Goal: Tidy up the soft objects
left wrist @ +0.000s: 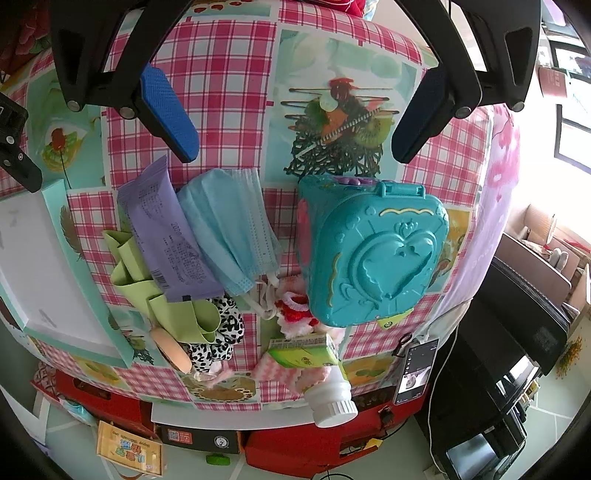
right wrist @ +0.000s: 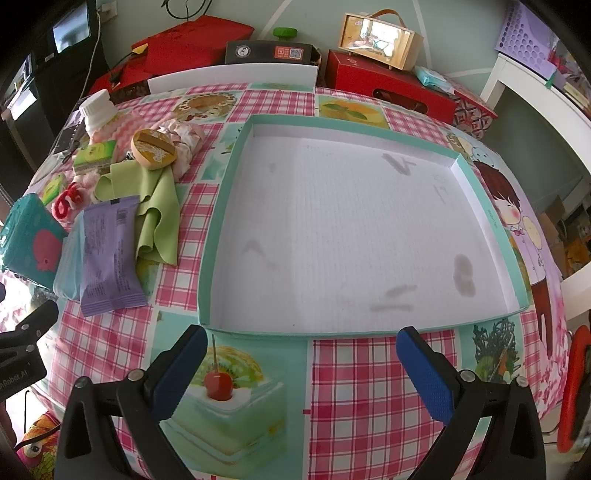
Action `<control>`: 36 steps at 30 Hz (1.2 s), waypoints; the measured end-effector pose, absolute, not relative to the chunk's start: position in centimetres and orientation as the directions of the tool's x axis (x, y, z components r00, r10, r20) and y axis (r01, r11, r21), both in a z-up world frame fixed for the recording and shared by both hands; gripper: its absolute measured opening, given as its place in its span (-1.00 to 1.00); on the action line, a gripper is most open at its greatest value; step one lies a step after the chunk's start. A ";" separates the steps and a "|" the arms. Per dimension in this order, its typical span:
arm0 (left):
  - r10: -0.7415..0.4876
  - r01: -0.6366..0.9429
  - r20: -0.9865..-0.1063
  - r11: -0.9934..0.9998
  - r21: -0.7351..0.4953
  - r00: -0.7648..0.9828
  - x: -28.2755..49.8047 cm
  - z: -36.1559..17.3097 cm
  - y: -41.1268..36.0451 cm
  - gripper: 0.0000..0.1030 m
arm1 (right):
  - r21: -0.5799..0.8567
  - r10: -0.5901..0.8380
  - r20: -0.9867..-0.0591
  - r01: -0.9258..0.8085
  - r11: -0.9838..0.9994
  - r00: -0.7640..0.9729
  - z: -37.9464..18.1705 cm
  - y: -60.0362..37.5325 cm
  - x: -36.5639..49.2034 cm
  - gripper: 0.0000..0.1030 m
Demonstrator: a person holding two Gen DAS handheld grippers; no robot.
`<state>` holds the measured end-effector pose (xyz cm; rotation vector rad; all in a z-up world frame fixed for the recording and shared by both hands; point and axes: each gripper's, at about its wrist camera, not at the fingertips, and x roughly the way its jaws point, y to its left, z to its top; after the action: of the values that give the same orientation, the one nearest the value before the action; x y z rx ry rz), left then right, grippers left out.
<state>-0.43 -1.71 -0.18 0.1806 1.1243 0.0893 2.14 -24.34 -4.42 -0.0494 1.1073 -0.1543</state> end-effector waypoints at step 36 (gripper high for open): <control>-0.047 -0.001 -0.878 0.999 -0.053 0.476 2.5 6.1 3.1 1.00 | -0.050 -0.055 -0.867 0.024 0.998 0.496 -1.2 -22.7 3.6 1.00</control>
<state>2.53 3.08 6.08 -0.0487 1.0746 -0.0279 3.58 -22.71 -1.20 -0.0328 1.0511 -0.0476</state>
